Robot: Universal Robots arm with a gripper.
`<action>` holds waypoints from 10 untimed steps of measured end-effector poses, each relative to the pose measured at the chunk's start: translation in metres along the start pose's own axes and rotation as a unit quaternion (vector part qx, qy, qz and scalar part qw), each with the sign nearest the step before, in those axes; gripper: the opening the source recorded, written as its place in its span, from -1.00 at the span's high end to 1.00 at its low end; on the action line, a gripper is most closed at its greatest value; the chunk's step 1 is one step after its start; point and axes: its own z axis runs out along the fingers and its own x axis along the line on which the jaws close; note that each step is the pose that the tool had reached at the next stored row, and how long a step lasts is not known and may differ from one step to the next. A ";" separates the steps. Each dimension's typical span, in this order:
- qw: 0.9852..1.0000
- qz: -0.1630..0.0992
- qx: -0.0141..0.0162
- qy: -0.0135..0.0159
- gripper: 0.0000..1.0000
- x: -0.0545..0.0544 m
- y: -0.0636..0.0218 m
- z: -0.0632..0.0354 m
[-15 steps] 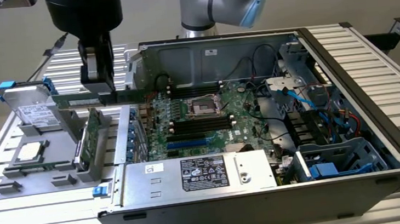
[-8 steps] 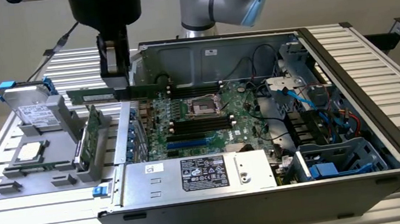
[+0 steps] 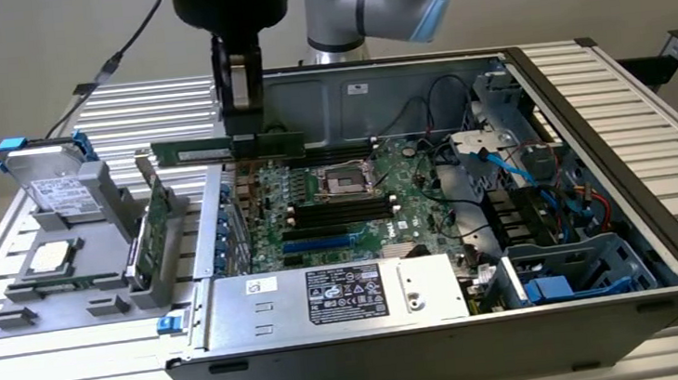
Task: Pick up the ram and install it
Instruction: 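Pick up the ram and move it above insertion slot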
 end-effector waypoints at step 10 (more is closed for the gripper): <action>1.000 0.000 0.000 0.000 0.73 -0.007 -0.0353 -0.0047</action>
